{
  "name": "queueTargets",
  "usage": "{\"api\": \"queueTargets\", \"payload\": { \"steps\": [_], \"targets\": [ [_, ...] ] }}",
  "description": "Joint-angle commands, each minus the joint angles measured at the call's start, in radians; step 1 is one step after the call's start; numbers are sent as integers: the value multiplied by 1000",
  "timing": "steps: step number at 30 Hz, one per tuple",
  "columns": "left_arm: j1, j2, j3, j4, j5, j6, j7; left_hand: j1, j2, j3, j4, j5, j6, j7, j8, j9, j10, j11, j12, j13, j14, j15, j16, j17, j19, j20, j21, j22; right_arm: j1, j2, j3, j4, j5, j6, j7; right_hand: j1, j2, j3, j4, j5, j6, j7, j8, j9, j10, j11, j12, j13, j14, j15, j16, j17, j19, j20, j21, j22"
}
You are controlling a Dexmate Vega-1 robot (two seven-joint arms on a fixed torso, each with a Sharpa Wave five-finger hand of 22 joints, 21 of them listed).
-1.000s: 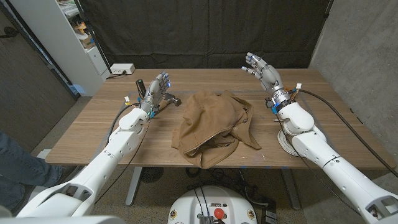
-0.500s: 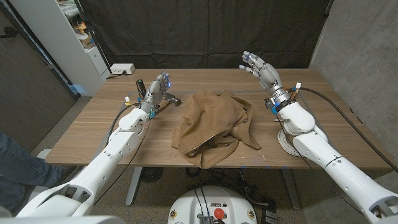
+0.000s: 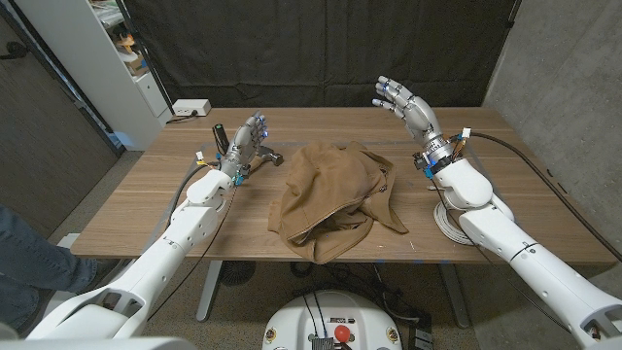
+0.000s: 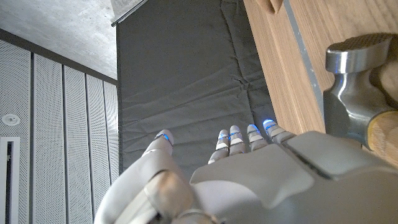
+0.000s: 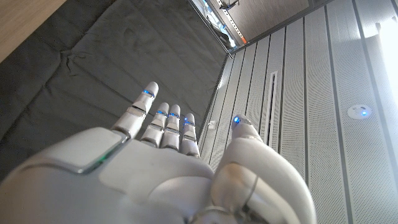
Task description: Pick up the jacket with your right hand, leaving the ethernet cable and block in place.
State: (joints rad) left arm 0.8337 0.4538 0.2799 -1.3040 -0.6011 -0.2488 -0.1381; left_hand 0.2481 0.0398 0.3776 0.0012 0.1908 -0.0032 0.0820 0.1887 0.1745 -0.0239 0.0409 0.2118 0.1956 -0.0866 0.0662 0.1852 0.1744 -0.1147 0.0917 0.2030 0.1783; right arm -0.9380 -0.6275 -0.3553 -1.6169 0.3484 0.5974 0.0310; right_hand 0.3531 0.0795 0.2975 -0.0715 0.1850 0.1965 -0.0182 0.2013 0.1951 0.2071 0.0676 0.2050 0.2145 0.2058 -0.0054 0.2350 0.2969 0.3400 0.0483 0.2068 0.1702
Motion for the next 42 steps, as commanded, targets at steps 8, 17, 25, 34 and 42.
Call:
{"api": "queueTargets", "payload": {
  "steps": [8, 17, 25, 34, 42],
  "targets": [
    [-11, -4, 4, 16, 1, -8, -14, 9, 4, 2, -8, -4, 16, 0, 5, 4, 14, 9, 10, 0, 8, -5, 6, 5, 0, 1, -2, 2, 3, -36, -13, -15, -171, 51, -79, -5, -2, -4, -4, 4, 7, -14, 0, 4, -2, -5, 1, 2, -3, 4, -9, -3, -13, -2, -8, 2],
    [-17, -3, 8, 18, 5, -5, -18, 9, 5, 2, -9, -4, 20, 0, 5, 4, 17, 7, 10, 0, 10, -3, 6, 5, 0, -1, -2, 2, 9, -58, -22, -26, -215, 52, -95, -4, -3, -3, -7, 5, 10, -17, 1, 4, -5, -7, 0, 1, -13, 4, -14, -6, -22, 0, -12, 2],
    [-18, 0, 9, 15, 7, -1, -17, 9, 5, 1, -10, -4, 21, 0, 5, 4, 17, 9, 10, 0, 10, -4, 5, 5, -1, 0, -2, 3, 19, -78, -28, -45, -254, 52, -102, -4, -2, -3, -8, 5, 10, -19, 1, 4, -9, -9, -1, 1, -23, 4, -19, -9, -30, 0, -15, 2],
    [-20, 1, 9, 15, 8, 0, -19, 9, 5, 1, -12, -4, 26, 3, 6, 4, 18, 10, 10, 0, 11, 0, 5, 5, -1, 0, -3, 3, 37, -93, -42, -54, -269, 49, -92, -4, -2, -4, -10, 6, 11, -21, 1, 4, -12, -6, -2, 0, -33, 7, -23, -12, -38, 1, -18, 2],
    [-28, -2, 11, 26, 8, -1, -25, 8, 5, 0, -13, -4, 29, 4, 6, 4, 20, 14, 10, 0, 11, -1, 5, 5, -2, 0, -3, 3, 60, -103, -56, -54, -286, 40, -75, -2, -1, -4, -13, 7, 9, -20, 0, 4, -18, -5, -4, 0, -36, 11, -25, -15, -43, -1, -19, 2]
  ]
}}
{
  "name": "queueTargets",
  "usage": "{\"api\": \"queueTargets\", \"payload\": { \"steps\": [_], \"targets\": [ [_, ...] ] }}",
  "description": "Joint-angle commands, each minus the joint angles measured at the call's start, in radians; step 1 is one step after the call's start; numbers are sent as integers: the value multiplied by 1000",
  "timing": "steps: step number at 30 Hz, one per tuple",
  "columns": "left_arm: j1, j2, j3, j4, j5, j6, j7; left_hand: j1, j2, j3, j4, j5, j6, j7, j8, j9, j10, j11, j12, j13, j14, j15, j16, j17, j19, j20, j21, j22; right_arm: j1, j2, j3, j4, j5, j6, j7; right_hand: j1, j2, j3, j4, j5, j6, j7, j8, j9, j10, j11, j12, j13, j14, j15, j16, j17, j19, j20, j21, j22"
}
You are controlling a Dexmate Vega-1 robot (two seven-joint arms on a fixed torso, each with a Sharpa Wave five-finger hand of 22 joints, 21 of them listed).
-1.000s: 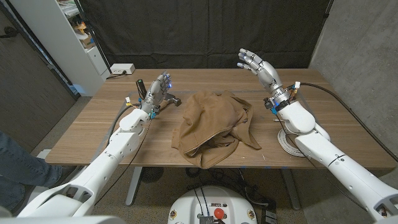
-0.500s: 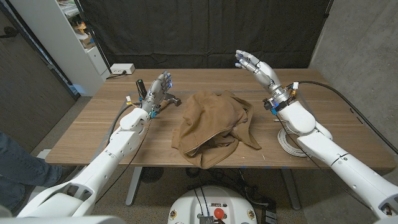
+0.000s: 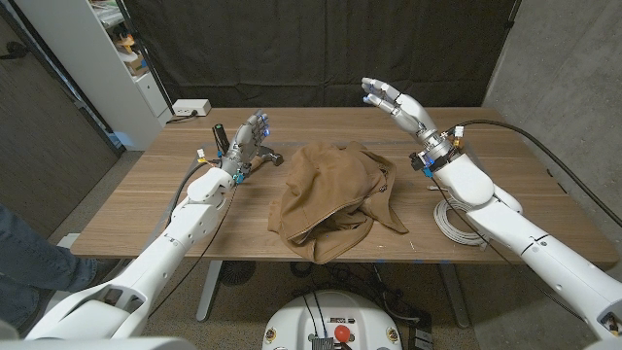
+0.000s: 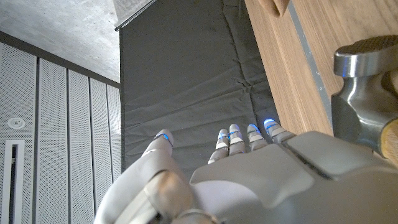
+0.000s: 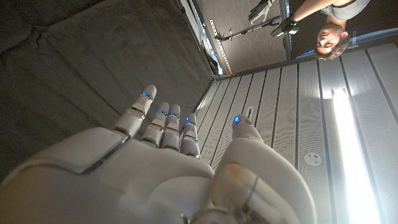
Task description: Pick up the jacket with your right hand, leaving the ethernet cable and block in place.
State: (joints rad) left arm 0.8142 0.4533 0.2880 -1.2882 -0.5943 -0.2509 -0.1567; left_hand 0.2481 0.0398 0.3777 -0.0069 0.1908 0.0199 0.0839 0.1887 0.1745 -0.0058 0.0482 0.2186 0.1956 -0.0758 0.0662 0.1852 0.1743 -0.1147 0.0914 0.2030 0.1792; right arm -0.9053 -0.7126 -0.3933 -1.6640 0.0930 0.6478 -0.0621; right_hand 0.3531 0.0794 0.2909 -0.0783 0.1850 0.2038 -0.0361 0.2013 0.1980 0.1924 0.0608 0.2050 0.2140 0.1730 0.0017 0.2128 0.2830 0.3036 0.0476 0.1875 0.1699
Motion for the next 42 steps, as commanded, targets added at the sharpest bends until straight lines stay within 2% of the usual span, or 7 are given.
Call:
{"api": "queueTargets", "payload": {
  "steps": [1, 12, 18, 26, 28, 38, 42],
  "targets": [
    [-10, -3, 4, 12, 1, 0, -7, 8, 5, 0, -5, -5, 6, 2, 6, 4, 1, 6, 2, 0, 0, 0, 4, 6, -2, 0, -3, 2, 30, -19, -19, -7, -32, -11, 19, -1, -1, 3, -7, 7, 2, -3, 0, 1, -4, 1, -4, 0, -6, 5, -4, -2, -6, 0, 0, 2],
    [-21, -11, 8, 34, 0, -5, -15, 8, 6, -1, -6, -5, 8, 3, 5, 4, 1, 8, 2, 0, 2, 2, 5, 6, -2, 0, -3, 2, 48, -31, -27, -11, -54, -19, 29, 2, -1, 3, -12, 7, -6, -6, -2, 1, -17, -3, -8, 0, -19, 13, -9, -6, -11, 14, 0, 2],
    [-24, -13, 8, 38, 1, -8, -16, 7, 6, -1, -7, -5, 10, 2, 5, 4, 1, 9, 1, 0, 2, 3, 5, 6, -3, 0, -3, 2, 58, -36, -32, -16, -64, -24, 35, 10, -4, 2, -20, 8, -17, -12, -6, 1, -27, -6, -9, -1, -32, 23, -13, -13, -14, 47, 0, 1],
    [-31, -15, 9, 47, 0, -10, -23, 6, 6, -2, -8, -5, 12, 3, 5, 4, 1, 9, 1, 0, 3, 4, 4, 6, -4, 1, -3, 2, 64, -48, -34, -29, -82, -36, 39, 16, -4, 3, -26, 9, -23, -13, -7, 1, -39, -8, -12, -1, -40, 30, -14, -18, -9, 65, 3, 1],
    [-34, -16, 10, 50, 0, -11, -25, 6, 6, -2, -8, -5, 12, 4, 5, 4, 2, 12, 1, 0, 3, 6, 4, 6, -4, 1, -4, 2, 65, -51, -34, -32, -83, -39, 41, 17, -4, 2, -28, 9, -26, -14, -7, 1, -43, -9, -12, -1, -43, 33, -14, -19, -4, 83, 5, 1],
    [-41, -19, 15, 58, 2, -10, -31, 6, 6, -3, -9, -5, 13, 4, 4, 4, 3, 10, 1, 0, 4, 7, 4, 6, -5, 3, -4, 2, 76, -66, -35, -47, -127, -43, 37, 19, -7, 0, -32, 9, -32, -18, -8, 1, -51, -13, -12, -1, -56, 37, -17, -24, -7, 95, 3, 1],
    [-42, -20, 17, 59, 2, -9, -33, 5, 6, -3, -10, -5, 14, 5, 4, 4, 3, 11, 1, 0, 4, 7, 4, 6, -4, 11, -3, 2, 84, -75, -40, -55, -137, -51, 49, 26, -9, 1, -38, 9, -36, -21, -8, 1, -59, -10, -12, -1, -62, 40, -17, -28, 4, 122, 7, 1]
  ]
}}
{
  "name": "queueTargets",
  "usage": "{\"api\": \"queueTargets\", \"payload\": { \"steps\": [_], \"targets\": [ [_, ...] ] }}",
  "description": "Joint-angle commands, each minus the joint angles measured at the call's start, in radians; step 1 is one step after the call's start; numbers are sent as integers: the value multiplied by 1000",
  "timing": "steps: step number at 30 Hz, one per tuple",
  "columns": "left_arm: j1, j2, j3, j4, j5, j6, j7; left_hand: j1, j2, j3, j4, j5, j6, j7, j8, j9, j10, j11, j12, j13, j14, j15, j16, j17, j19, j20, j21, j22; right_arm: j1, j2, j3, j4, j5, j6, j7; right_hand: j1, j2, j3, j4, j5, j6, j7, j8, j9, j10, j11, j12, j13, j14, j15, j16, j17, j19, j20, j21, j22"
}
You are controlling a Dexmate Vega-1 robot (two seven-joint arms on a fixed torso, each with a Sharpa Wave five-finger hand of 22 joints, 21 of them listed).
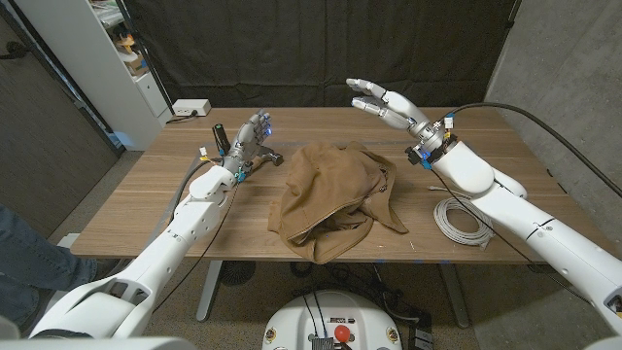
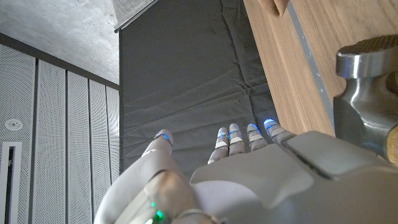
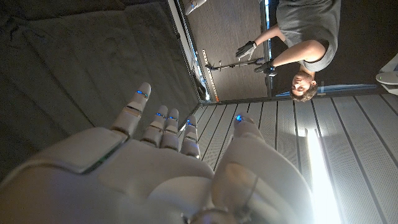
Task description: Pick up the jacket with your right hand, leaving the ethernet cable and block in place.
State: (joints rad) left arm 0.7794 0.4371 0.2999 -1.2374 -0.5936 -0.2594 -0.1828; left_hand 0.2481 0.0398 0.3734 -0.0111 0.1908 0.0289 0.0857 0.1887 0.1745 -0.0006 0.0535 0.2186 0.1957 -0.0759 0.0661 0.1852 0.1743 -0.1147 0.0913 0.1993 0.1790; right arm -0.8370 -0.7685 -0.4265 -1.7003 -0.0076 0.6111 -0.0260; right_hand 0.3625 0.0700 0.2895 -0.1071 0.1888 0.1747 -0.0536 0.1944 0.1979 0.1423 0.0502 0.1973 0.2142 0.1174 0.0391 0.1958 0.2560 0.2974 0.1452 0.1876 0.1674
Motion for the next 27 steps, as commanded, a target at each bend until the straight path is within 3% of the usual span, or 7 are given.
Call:
{"api": "queueTargets", "payload": {
  "steps": [1, 10, 12, 27],
  "targets": [
    [-6, -4, 5, 8, 2, -1, -5, 5, 6, 1, -6, -5, 5, 3, 4, 4, -2, 6, 1, 0, 4, 7, 4, 6, -4, 12, 0, 2, 18, -21, -7, -21, -38, -16, 15, 18, 0, 3, -10, 6, -9, -4, -2, 1, -10, 1, -5, -1, -7, 3, 0, -2, 12, 30, 7, 4],
    [-2, -1, 4, -1, 3, 3, 0, 4, 6, 0, -7, -5, 5, 5, 3, 4, -5, 6, -1, 0, 1, 8, 3, 6, -5, 10, 0, 2, 35, -41, -12, -43, -83, -29, 26, 32, -9, 4, -23, 7, -17, -6, -2, 1, -23, 3, -6, -1, -18, 8, -2, -10, 27, 56, 11, 4],
    [-1, 1, 4, -3, 3, 6, 0, 4, 7, 0, -7, -5, 5, 3, 3, 4, -4, 6, -1, 0, 1, 7, 3, 6, -5, 10, 0, 2, 37, -48, -11, -54, -97, -38, 28, 61, -7, 15, -40, 10, -22, -7, -1, 1, -31, 3, -6, -2, -27, 13, -3, -16, 32, 62, 10, 3],
    [4, 11, 5, -18, 8, 15, 3, 3, 9, 0, -9, -5, 10, 4, 3, 4, -2, 5, -1, 0, 0, 7, 2, 6, -5, 17, 0, 3, 54, -70, -12, -77, -137, -54, 32, 137, -30, 35, -72, 21, -62, -14, -6, 0, -65, 10, -8, -3, -53, 23, -5, -31, 29, 67, 2, 2]
  ]
}}
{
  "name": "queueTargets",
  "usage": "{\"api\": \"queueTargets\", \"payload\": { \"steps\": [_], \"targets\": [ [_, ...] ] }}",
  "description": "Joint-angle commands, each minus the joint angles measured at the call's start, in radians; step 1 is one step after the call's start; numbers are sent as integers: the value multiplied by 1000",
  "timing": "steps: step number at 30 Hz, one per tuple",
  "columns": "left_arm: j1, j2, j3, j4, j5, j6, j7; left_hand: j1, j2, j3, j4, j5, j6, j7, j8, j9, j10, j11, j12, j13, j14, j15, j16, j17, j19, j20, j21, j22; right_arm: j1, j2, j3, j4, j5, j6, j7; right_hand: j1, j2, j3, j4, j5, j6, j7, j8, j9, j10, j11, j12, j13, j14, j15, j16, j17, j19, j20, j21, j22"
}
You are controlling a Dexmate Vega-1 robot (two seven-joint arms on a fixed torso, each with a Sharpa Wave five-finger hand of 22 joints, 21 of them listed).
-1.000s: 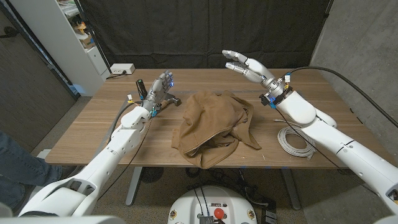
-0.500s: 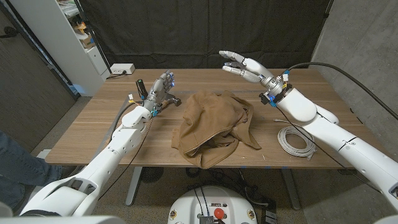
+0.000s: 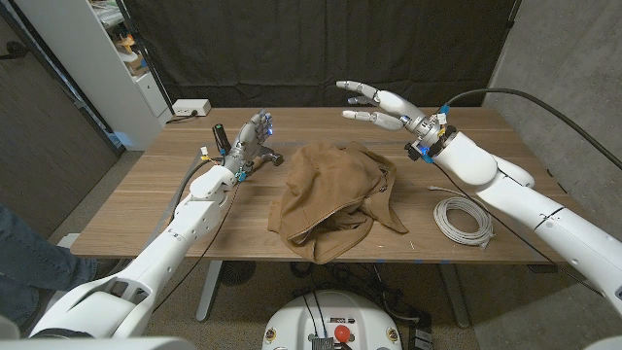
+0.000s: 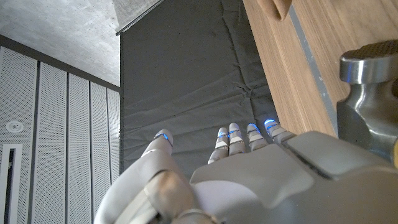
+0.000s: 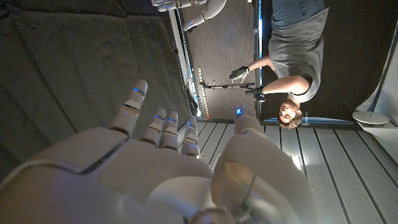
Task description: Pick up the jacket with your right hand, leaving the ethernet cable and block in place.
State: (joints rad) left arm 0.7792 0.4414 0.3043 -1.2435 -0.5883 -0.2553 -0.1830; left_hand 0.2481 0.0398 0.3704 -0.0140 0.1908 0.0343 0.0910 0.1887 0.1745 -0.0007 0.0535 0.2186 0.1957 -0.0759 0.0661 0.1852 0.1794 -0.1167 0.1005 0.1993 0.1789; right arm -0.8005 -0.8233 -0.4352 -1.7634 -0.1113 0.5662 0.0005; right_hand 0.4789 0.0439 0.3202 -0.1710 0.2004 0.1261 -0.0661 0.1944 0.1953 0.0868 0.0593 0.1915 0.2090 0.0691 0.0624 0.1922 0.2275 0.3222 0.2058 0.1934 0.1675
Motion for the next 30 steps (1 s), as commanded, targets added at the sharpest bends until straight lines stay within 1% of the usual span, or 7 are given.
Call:
{"api": "queueTargets", "payload": {
  "steps": [1, 3, 5, 8, 11, 21, 30],
  "targets": [
    [4, 7, 1, -12, 3, 11, 3, 3, 9, 3, -6, -5, 5, -2, 3, 4, -2, 4, -1, 0, 0, 7, 2, 1, -3, 8, 0, 3, 21, -15, -5, -13, -36, -8, 7, 28, -8, 6, -9, 11, -20, -3, -7, 2, -12, 2, -3, 2, -9, 1, -1, -3, 4, 6, -4, 2],
    [4, 7, 1, -13, 3, 12, 4, 3, 9, 3, -7, -5, 5, -2, 3, 4, -2, 5, -1, 0, 0, 7, 2, 1, -3, 9, 0, 3, 31, -16, -11, -9, -42, -4, 15, 39, -13, 8, -11, 13, -29, -5, -8, 2, -16, 1, -2, 2, -11, 1, -1, -5, 3, 6, -5, 2],
    [4, 7, 0, -12, 2, 13, 3, 3, 9, 3, -7, -5, 5, -1, 3, 4, -2, 5, -1, 0, 0, 6, 2, 1, -3, 11, 0, 3, 42, -20, -17, -7, -50, -2, 28, 74, -25, 17, -14, 19, -55, -11, -10, 2, -34, -6, -4, 2, -21, 1, 0, -10, -2, 7, -7, 2],
    [3, 6, 0, -8, 1, 11, 2, 3, 10, 3, -7, -5, 6, -1, 3, 4, -2, 5, -1, 0, 0, 5, 2, 1, -3, 12, 0, 3, 54, -26, -23, -14, -68, -8, 42, 123, -41, 29, -16, 27, -74, -16, -6, 3, -62, -4, -6, 2, -46, 9, -4, -14, -12, 7, -11, 2],
    [0, 4, 1, 0, 0, 8, -2, 3, 10, 2, -8, -5, 5, -1, 2, 4, -1, 5, -1, 0, 0, 6, 2, 2, -4, 15, 0, 3, 61, -28, -27, -20, -77, -16, 49, 142, -48, 34, -15, 29, -86, -17, -7, 3, -75, -5, -7, 2, -53, 11, -3, -16, -18, 8, -12, 2],
    [-10, -5, 4, 21, -1, 0, -11, 2, 11, 2, -9, -5, 6, -2, 2, 4, -2, 5, -2, 0, 0, 6, 2, 2, -4, 20, 0, 3, 73, -46, -26, -45, -96, -45, 72, 175, -62, 41, -13, 34, -99, -20, -5, 3, -97, -3, -8, 2, -69, 17, -3, -18, -27, 8, -12, 3],
    [-15, -9, 6, 26, 0, -4, -14, 1, 11, 1, -10, -5, 7, -3, 1, 4, -3, 5, -3, 0, -1, 7, 2, 2, -4, 20, 1, 3, 83, -69, -25, -69, -108, -70, 102, 194, -78, 42, -9, 36, -108, -23, -4, 4, -122, 0, -9, 2, -83, 39, -3, -20, -33, 9, -12, 3]
  ]
}}
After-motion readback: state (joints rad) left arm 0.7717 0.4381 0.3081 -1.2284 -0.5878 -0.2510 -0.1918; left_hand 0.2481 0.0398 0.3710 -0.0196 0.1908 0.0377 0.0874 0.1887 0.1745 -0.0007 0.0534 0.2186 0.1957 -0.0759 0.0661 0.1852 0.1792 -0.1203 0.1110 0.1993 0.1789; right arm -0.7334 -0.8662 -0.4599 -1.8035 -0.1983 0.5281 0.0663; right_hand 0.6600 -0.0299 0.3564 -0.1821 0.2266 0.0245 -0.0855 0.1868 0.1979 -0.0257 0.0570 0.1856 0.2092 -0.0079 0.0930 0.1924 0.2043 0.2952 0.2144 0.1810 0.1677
